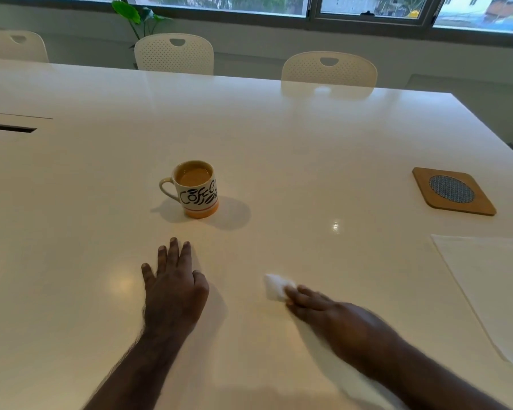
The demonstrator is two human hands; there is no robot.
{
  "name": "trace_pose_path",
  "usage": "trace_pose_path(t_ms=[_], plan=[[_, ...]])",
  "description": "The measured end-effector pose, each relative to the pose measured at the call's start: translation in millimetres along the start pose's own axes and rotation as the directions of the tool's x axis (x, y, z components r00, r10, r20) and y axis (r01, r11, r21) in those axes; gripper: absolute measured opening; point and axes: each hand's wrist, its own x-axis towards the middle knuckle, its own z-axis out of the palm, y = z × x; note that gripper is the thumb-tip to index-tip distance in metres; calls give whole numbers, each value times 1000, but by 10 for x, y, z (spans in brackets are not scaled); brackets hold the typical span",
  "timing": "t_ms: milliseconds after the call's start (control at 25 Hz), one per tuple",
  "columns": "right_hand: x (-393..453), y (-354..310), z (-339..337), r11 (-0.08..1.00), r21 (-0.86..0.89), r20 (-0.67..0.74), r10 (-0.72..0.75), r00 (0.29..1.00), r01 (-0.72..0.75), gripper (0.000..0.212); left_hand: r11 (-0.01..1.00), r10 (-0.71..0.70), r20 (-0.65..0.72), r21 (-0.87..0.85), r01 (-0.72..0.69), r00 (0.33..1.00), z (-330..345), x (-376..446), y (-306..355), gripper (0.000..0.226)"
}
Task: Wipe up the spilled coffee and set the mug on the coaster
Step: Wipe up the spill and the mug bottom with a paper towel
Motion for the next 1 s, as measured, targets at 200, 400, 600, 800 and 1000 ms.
trace_pose_path(t_ms=[200, 400, 600, 800, 1000], plan=[[-486, 577, -191, 936, 74, -148, 352, 924, -345, 59, 1000, -6, 17, -5, 6, 1000, -27, -2, 36, 72], [-315, 817, -184, 849, 91, -298, 521, 800, -520, 54, 1000, 4, 29, 15, -4, 1000, -35, 10, 23, 70], [37, 794, -272, 840, 63, -350, 524, 777, -538, 52, 1000, 1, 43, -18, -1, 999, -55, 73, 21, 71], [410, 625, -427, 862, 282, -350, 500, 792, -420, 46, 985, -47, -79, -168, 33, 996, -304, 492, -21, 71], [669, 410, -500, 705, 651, -344, 604, 719, -281, 38, 888, -152, -233, -459, 29, 960, -614, 1111, -150, 59]])
